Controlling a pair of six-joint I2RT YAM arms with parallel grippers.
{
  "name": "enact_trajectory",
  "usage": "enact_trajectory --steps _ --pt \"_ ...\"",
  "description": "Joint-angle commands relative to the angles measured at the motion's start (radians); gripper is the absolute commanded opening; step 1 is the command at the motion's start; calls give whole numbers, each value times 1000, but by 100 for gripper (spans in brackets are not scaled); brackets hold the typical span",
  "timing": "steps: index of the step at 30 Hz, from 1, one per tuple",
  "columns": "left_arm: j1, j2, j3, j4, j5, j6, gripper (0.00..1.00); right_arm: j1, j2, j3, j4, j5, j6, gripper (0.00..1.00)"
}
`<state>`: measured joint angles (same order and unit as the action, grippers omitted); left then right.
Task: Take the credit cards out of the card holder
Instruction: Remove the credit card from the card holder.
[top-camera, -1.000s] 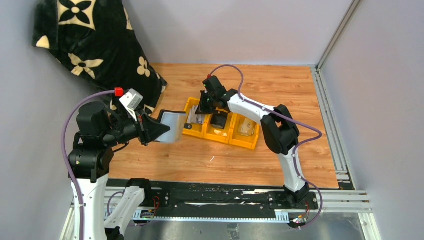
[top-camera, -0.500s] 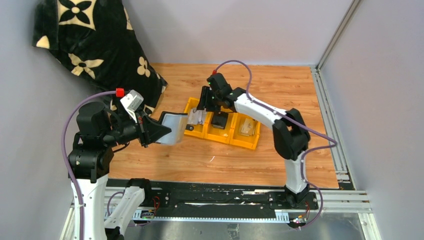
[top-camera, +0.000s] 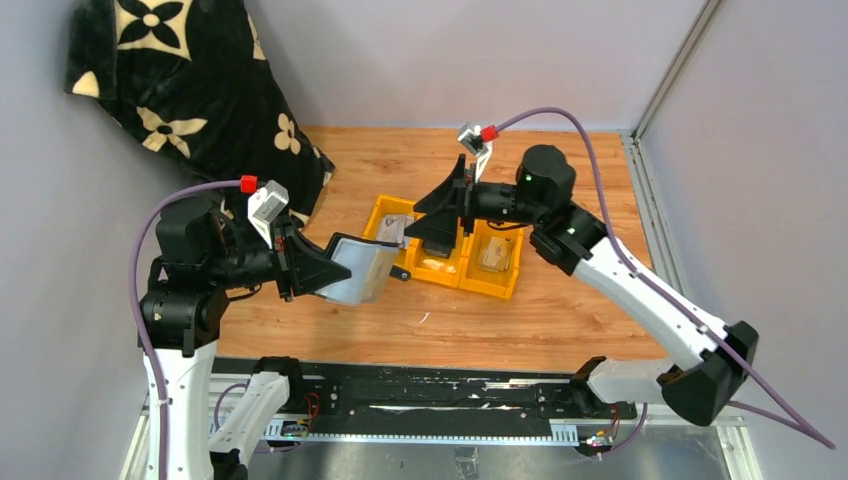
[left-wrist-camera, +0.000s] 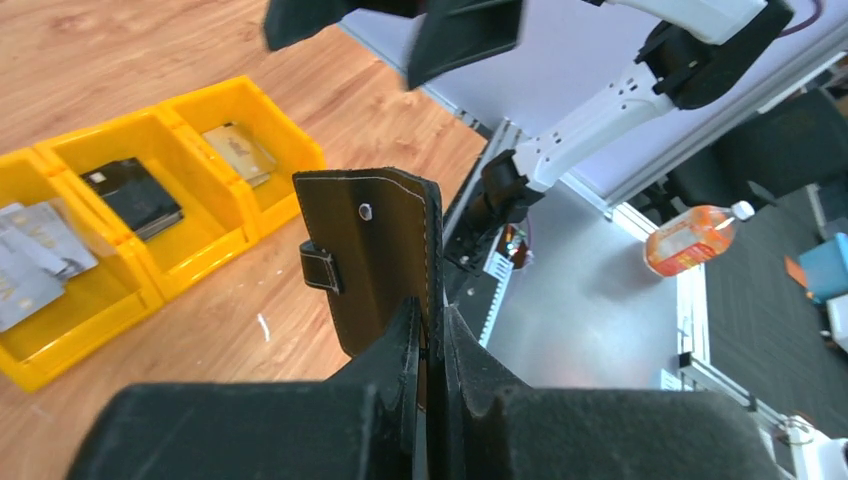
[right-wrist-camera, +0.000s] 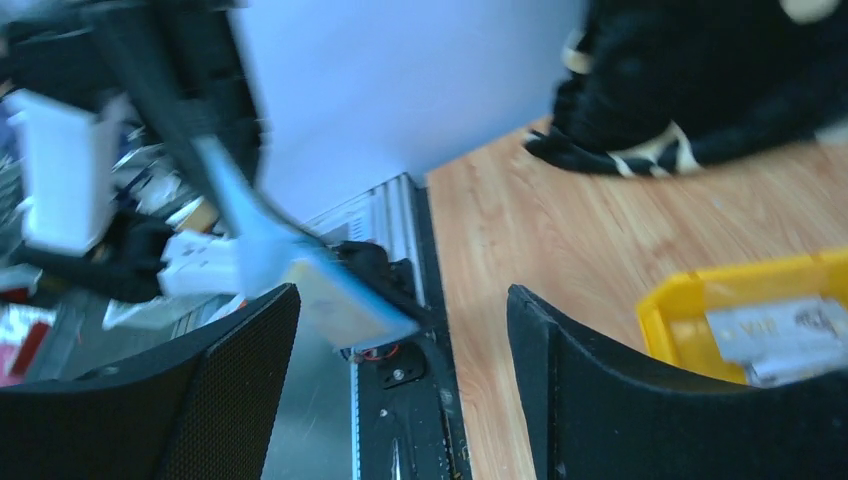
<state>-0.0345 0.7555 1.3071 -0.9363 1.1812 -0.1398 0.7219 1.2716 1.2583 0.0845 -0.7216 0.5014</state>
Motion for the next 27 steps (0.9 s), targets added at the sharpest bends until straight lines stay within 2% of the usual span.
enact_trajectory --steps 1,5,10,15,18,21,23,27 --pt "1 9 0 11 152 -63 0 28 -51 59 -46 -252 -182 80" --pt "1 17 3 10 210 -108 0 88 -6 176 -196 -312 -278 80" --pt "0 11 -6 12 246 -152 0 217 103 372 -425 -207 -451 81" --pt "1 2 1 13 258 -165 0 280 194 492 -517 -205 -497 81" --pt "0 1 -1 14 268 -171 0 308 222 528 -556 -220 -528 75" --pt "1 -3 -5 14 273 -170 0 326 241 547 -577 -223 -534 64" --pt "1 -7 -8 14 272 -167 0 328 253 559 -579 -230 -525 52" --pt "1 -14 -4 14 260 -153 0 327 263 573 -573 -228 -507 9"
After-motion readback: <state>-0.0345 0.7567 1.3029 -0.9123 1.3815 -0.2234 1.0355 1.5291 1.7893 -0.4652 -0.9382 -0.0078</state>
